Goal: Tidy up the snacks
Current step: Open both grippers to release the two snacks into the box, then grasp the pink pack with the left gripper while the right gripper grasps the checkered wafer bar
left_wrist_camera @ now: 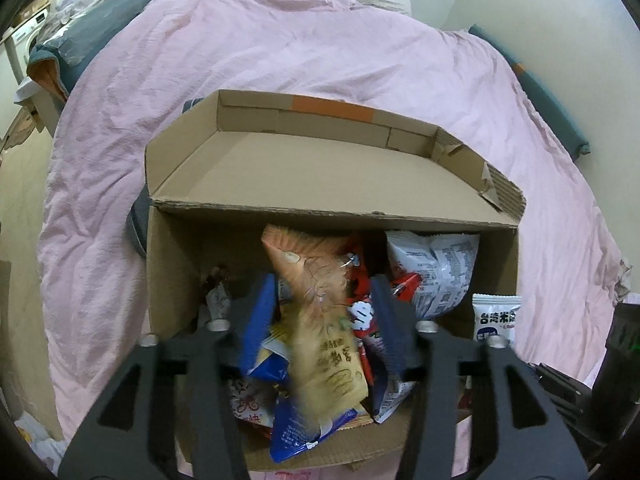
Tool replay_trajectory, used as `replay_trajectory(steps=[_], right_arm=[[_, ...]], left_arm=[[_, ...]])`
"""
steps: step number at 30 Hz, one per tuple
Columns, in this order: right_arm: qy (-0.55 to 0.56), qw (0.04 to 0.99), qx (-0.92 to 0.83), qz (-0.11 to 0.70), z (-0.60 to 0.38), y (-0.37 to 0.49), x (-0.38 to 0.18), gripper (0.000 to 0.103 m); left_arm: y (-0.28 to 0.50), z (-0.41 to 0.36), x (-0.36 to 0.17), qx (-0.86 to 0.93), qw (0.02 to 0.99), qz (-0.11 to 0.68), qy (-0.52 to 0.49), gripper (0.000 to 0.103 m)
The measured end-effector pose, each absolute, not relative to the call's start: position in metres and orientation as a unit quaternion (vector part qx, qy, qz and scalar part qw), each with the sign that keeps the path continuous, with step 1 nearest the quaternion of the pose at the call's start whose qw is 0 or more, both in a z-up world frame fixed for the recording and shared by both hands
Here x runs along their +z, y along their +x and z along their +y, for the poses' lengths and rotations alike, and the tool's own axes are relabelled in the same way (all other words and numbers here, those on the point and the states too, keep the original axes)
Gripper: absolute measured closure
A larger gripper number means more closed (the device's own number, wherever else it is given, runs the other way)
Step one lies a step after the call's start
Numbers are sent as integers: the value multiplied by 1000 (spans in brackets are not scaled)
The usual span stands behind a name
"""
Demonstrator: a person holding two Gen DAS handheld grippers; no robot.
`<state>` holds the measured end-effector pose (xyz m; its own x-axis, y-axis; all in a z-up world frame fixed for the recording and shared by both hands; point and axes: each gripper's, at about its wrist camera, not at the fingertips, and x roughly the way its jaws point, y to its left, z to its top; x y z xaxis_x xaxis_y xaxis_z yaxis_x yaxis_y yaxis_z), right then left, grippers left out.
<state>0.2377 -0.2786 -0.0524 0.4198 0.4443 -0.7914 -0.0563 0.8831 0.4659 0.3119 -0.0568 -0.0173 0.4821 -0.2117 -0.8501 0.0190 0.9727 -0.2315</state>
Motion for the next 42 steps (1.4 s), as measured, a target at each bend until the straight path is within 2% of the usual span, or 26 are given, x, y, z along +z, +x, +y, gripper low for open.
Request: replay_trajectory(steps=[4,6,7,8,9,10,11,29,42], right_arm=[[192,823,155,511,-279,237,-50,82],[193,824,155,510,-278,237,-48,81],[191,824,154,510,-277,238,-48,76],[189,825,152,511,-277,238,-47,66],[190,826,152,509,-277,238,-46,59],[191,827,152,506,-277,238,-44,43],[192,830,151,501,-278,237,-42,35],[220,825,160,495,-278,228,-38,35],[260,805,152,510,-283,188,-44,35]], left_arm=[[306,-60,-12,-73,863,493,-90,33],[302,-60,-9,-76,866,487,-87,30],[300,-60,-8,-76,867,485,-83,29],[299,-59,-6,-75,869,483,-79,28],[298,-59,-5,-75,870,482,-77,28],[295,-57,-4,-74,871,479,-74,28],[294,-56,-3,-74,872,478,-72,28],[248,-35,1,-51,874,479,-56,28],[171,-16,-42,-38,853,516,-61,28]])
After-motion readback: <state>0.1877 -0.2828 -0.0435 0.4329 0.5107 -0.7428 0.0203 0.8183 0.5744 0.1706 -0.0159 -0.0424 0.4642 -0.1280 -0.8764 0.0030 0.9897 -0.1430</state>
